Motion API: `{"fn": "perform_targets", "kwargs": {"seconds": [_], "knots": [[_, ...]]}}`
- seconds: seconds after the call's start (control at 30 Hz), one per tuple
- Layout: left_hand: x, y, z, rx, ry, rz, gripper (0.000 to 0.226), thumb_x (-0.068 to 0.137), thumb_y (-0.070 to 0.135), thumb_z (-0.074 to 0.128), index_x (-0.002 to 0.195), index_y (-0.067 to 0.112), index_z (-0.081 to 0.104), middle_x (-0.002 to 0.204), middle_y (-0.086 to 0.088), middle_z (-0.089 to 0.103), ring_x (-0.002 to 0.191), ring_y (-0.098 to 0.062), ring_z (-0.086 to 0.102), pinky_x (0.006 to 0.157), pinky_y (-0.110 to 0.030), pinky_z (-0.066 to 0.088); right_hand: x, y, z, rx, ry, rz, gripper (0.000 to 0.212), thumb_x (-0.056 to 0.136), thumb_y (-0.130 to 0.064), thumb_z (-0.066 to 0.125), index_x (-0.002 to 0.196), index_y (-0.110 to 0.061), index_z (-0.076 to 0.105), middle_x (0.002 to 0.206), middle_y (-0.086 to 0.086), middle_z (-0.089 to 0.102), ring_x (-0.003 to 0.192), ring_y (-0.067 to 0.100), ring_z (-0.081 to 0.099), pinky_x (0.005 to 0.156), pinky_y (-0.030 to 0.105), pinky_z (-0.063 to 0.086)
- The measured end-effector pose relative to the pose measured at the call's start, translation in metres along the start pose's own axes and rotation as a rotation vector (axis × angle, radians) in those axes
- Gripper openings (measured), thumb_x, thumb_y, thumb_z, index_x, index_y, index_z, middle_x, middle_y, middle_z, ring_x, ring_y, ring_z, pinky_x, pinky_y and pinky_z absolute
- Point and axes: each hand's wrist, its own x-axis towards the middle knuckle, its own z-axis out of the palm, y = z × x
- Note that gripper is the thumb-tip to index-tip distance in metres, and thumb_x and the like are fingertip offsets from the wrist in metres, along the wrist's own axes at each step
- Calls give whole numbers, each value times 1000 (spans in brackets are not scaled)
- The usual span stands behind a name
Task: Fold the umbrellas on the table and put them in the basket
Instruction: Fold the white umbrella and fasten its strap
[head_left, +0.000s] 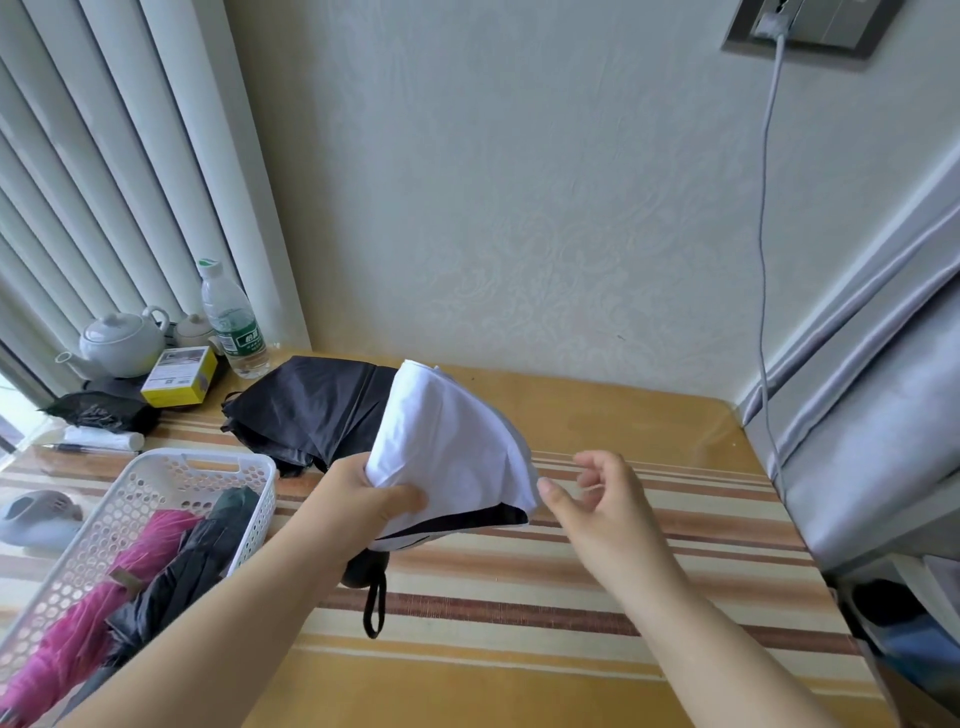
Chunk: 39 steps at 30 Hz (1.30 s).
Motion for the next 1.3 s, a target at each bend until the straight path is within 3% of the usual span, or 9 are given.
{"fn": "perform_targets", "kwargs": {"seconds": [0.1, 0.2, 0.4, 0.57, 0.77, 0.87, 0.97, 1.07, 1.3], "knots": [[-4, 5, -9, 34, -24, 17, 43, 55, 21, 72, 92, 0, 66, 85, -28, 66, 67, -33, 61, 65, -40, 47, 12, 8, -8, -105, -132, -20, 72, 85, -44, 68, 145, -30, 30, 142, -10, 32, 134, 10, 33, 104, 26, 32], [-8, 15, -18, 65, -50, 48, 39, 53, 19, 72, 89, 6, 69, 87, -19, 71, 75, -33, 68, 71, -39, 54, 15, 8, -9, -96, -276, -107, 75, 84, -49, 66, 147, -38, 28, 150, -19, 27, 141, 4, 24, 112, 28, 27], [-14, 23, -31, 80, -83, 72, 38, 52, 22, 79, 88, 11, 73, 87, -13, 74, 86, -37, 68, 89, -51, 51, 12, -12, 13, 5, -181, -217, 33, 83, -41, 69, 112, -33, 56, 108, -18, 57, 101, -1, 55, 81, 18, 44], [-19, 23, -39, -8, -148, 57, 55, 42, 49, 86, 89, 21, 76, 95, -10, 74, 93, -32, 69, 95, -48, 49, 16, -20, 11, 455, -360, -75, 27, 89, -15, 67, 112, -26, 57, 91, -1, 71, 82, 18, 68, 79, 36, 55], [-18, 18, -48, -70, -44, 49, 52, 49, 30, 92, 93, 9, 72, 91, -16, 73, 76, -29, 70, 71, -36, 53, 29, -16, -13, 857, -441, -57, 38, 76, 11, 64, 102, -17, 61, 69, -4, 50, 63, 9, 52, 60, 20, 49], [-15, 19, -51, -74, 16, 64, 41, 59, 16, 88, 95, 7, 69, 82, -14, 74, 69, -27, 69, 61, -32, 53, 31, -16, -17, 632, -381, -119, 40, 81, 0, 70, 112, -23, 59, 85, -5, 55, 79, 9, 59, 73, 21, 49], [-15, 22, -46, -19, -22, 70, 48, 51, 26, 87, 94, 11, 71, 85, -9, 75, 80, -29, 70, 78, -42, 55, 29, -25, -5, 346, -361, -90, 19, 91, -29, 63, 110, -28, 58, 110, -14, 62, 109, 19, 62, 92, 28, 50], [-16, 24, -42, -23, -61, 59, 54, 42, 35, 86, 90, 13, 73, 87, -8, 75, 84, -31, 70, 85, -46, 53, 31, -31, 4, 96, -396, -94, 23, 95, -44, 52, 114, -32, 53, 118, -16, 60, 114, 14, 59, 95, 30, 47], [-19, 25, -46, -77, -70, 49, 48, 50, 21, 83, 94, 9, 71, 86, -11, 74, 78, -29, 70, 79, -42, 55, 28, -30, 7, 64, -479, -146, 39, 88, -52, 60, 75, -15, 62, 66, 0, 55, 60, 12, 46, 63, 29, 34]]}}
